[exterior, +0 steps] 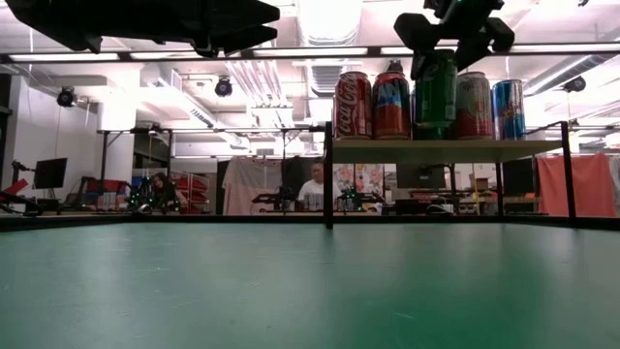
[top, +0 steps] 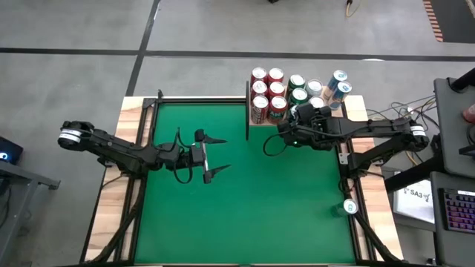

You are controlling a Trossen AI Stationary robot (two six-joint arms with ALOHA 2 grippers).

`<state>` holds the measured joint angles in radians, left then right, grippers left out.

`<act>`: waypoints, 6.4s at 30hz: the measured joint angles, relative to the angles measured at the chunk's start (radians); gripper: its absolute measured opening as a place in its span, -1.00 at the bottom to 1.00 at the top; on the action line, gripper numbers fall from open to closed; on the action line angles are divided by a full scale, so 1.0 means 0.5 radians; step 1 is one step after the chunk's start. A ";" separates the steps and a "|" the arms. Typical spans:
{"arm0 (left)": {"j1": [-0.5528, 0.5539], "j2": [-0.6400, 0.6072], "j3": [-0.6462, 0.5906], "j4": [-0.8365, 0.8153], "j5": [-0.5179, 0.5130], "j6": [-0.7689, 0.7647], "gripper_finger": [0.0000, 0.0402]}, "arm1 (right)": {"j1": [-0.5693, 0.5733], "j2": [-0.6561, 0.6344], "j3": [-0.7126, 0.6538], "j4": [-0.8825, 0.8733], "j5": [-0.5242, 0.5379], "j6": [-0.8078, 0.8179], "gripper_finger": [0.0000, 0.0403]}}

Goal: Place canned beverage on shelf
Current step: Put the green soda can on the shelf aligned with the other green soda cans

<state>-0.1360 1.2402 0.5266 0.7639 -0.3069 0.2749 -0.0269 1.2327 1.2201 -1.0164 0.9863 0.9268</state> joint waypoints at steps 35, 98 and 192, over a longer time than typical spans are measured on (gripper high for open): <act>0.002 0.000 0.000 0.012 0.000 0.000 0.88 | -0.143 0.079 0.000 -0.087 -0.038 0.152 0.49; 0.038 1.435 0.789 0.863 -0.349 -0.006 0.74 | -0.157 0.077 0.003 0.057 0.056 0.169 0.62; 0.287 2.540 2.428 0.712 -0.774 0.227 -1.00 | -0.031 0.049 0.457 0.037 -0.124 -0.397 0.62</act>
<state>0.0077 2.5103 1.7405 1.1197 -0.6939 0.3883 -0.0424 1.2575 1.4485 -0.9978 0.9242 0.7284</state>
